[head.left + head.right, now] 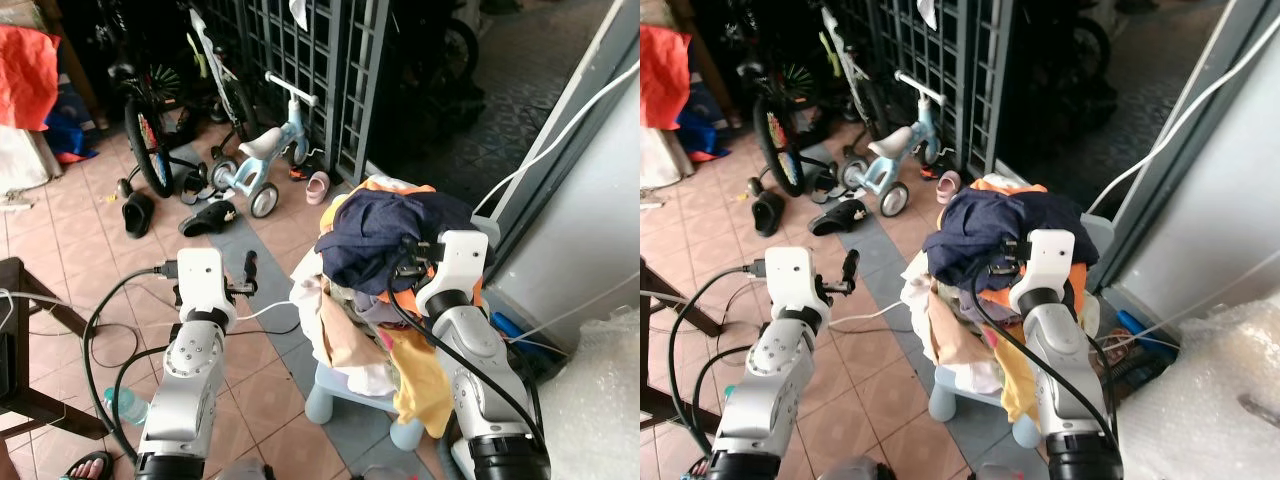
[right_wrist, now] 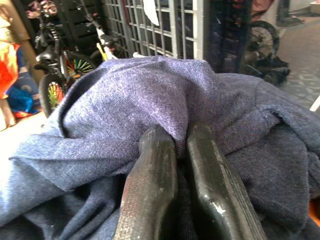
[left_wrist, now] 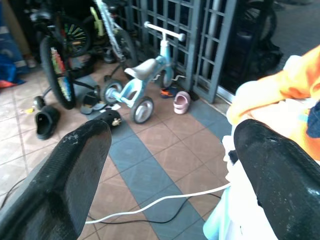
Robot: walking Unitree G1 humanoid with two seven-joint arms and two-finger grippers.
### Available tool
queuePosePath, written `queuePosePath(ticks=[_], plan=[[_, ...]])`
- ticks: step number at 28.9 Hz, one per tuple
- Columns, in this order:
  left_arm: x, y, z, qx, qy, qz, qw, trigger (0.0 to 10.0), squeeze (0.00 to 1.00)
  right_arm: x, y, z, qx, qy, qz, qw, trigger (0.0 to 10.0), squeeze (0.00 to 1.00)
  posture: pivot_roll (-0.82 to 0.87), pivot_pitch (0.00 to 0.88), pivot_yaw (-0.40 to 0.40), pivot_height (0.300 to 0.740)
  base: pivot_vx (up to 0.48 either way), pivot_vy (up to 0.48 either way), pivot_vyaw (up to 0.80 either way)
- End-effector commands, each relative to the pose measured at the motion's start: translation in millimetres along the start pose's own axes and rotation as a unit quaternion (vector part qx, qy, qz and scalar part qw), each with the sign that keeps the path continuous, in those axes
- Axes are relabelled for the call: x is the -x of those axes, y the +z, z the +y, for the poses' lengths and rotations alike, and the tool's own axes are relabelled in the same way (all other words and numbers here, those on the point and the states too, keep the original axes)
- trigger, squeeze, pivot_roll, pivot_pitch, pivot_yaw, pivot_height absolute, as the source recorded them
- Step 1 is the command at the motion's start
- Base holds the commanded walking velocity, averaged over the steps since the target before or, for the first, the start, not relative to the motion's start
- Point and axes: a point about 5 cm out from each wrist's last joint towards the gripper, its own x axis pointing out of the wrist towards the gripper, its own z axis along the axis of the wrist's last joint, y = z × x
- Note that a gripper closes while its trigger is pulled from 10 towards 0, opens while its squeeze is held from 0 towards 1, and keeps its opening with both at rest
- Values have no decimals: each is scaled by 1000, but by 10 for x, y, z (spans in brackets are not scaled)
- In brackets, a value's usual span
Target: Clothes washing
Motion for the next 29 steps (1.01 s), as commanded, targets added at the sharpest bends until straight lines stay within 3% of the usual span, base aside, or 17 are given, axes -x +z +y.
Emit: queuePosePath(ticks=[1, 7, 15, 21, 25, 29], plan=[[-21, 25, 9, -4, 2, -1, 1000, 10000, 0, -11, 1, -15, -2, -6, 1, 1000, 10000, 0, -45, 0, 0, 740, 0, 0, -712], [-37, 28, 8, -6, 0, -1, 1000, 10000, 0, -38, 83, -9, -7, -6, -19, 1000, 10000, 0, -47, 0, 3, 740, -171, 0, -119], [-56, 34, -9, -6, -3, -2, 1000, 10000, 0, -223, 726, 33, 5, 7, -127, 992, 10000, 0, -52, 0, 7, 740, 0, 0, 0], [-71, 44, -24, -6, -4, -3, 1000, 10000, 0, -319, 1078, -103, 28, -38, -181, 982, 10000, 0, -50, 0, 4, 740, 0, 0, 0], [-72, 46, -23, -3, -2, -5, 1000, 10000, 0, -338, 1111, -184, 35, -58, -182, 981, 10000, 0, -51, 0, 3, 740, 0, 0, 0], [-75, 51, -31, -3, -4, -6, 1000, 10000, 0, -304, 978, -197, 32, -58, -160, 985, 10000, 0, -50, 0, 3, 740, 0, 0, 0]])
